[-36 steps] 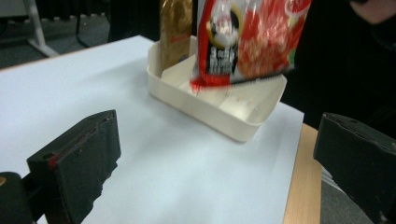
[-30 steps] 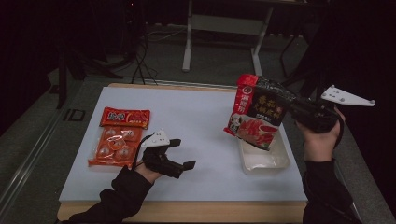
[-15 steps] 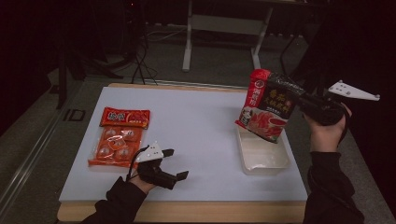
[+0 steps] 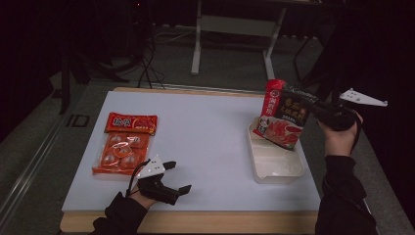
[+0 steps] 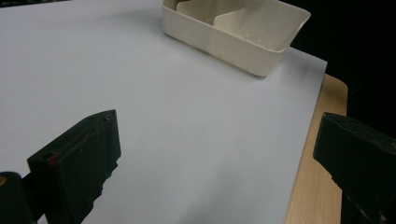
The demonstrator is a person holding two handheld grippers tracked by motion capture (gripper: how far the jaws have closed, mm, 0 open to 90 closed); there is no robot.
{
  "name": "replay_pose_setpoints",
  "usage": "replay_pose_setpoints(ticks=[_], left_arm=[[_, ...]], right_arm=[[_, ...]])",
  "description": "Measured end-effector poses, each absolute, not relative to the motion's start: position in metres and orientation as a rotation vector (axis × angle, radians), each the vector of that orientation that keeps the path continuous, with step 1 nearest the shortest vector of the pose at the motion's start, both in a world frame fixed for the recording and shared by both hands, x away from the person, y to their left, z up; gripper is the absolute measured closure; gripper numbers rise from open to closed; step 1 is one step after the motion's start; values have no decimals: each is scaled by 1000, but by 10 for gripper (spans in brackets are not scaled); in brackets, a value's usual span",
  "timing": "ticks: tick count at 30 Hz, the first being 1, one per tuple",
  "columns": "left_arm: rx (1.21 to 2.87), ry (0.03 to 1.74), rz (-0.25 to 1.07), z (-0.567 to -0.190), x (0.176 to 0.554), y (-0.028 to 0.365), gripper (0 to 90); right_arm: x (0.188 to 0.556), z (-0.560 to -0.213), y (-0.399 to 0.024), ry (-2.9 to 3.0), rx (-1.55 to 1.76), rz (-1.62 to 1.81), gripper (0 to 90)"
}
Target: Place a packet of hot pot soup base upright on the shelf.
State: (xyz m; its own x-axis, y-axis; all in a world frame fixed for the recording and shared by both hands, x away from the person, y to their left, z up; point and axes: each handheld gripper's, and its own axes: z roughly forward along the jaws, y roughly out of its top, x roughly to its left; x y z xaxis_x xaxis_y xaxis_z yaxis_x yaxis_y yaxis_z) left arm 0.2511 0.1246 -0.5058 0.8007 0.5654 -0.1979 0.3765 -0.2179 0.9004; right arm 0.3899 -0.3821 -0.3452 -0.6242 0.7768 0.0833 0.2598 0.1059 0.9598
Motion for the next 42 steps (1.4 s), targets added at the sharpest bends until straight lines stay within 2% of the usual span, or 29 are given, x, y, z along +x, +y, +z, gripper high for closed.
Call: replay_pose_setpoints(ticks=[12, 30, 42], left_arm=[[1818, 738, 197, -509, 254, 128, 11], [1819, 749, 173, -513, 254, 126, 11], [1814, 757, 168, -514, 255, 126, 12]], right_arm=[[411, -365, -380, 2002, 977, 1509, 765], [413, -385, -356, 2097, 831, 1553, 747], [408, -400, -373, 2028, 903, 1661, 735]])
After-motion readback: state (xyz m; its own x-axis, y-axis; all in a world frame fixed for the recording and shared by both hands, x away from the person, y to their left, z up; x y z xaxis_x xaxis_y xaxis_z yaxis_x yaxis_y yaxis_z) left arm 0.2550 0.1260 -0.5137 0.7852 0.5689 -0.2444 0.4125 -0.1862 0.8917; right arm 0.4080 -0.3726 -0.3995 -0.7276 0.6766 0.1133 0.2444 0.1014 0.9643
